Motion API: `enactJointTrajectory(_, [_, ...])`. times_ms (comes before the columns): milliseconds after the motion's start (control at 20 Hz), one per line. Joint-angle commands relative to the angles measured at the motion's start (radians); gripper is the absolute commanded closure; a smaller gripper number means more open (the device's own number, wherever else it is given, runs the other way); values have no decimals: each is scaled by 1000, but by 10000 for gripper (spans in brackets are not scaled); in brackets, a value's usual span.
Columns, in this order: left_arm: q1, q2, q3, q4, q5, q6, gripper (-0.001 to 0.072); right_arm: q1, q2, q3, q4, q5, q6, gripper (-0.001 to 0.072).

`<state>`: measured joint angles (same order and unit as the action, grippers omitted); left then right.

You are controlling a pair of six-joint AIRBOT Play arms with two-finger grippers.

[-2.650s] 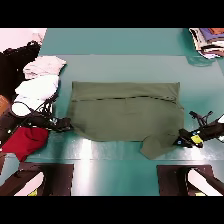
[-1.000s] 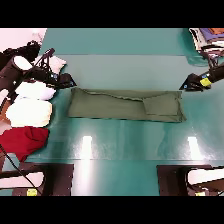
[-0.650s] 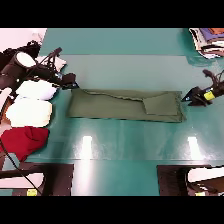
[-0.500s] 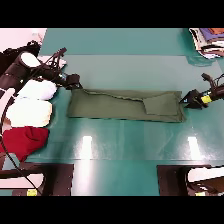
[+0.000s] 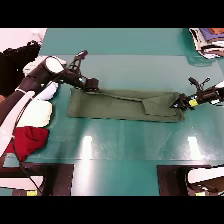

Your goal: Fold the shirts.

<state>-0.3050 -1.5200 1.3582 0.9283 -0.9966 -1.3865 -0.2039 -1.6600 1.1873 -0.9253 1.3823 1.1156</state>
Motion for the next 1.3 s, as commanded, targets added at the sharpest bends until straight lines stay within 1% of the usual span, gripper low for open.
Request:
enactJointTrajectory(0, [-72,-79,60,-32,54,-1,684,18,82,3,25,6,-14,694])
enactJointTrajectory(100, [-112,-159,143,-38,53,-2,684,34,161,51,61,26,6,694])
enactJointTrajectory(200, [-153,-245,228,-43,49,-5,684,76,222,146,68,50,79,694])
enactJointTrajectory(350, [-203,-351,323,-47,13,-29,684,188,254,325,70,92,203,694])
enactJointTrajectory(500, [-235,-407,353,-50,40,-31,685,329,233,498,70,105,256,694])
enactJointTrajectory(600, [-240,-427,354,-88,72,-49,684,413,196,590,70,106,275,694])
enactJointTrajectory(650, [-239,-431,354,-108,88,-49,684,454,171,632,70,107,277,694])
enactJointTrajectory(850, [-234,-433,354,-105,134,-49,684,569,61,766,69,132,283,694])
enactJointTrajectory(950, [-212,-426,354,-93,95,-50,685,603,23,810,69,135,283,694])
enactJointTrajectory(1050, [-150,-397,354,-50,5,-57,686,627,-5,839,69,132,282,694])
enactJointTrajectory(1150, [-70,-340,354,50,-77,-69,685,657,-12,827,70,109,282,694])
enactJointTrajectory(1250, [20,-264,354,170,-146,-80,685,708,-12,796,70,47,268,694])
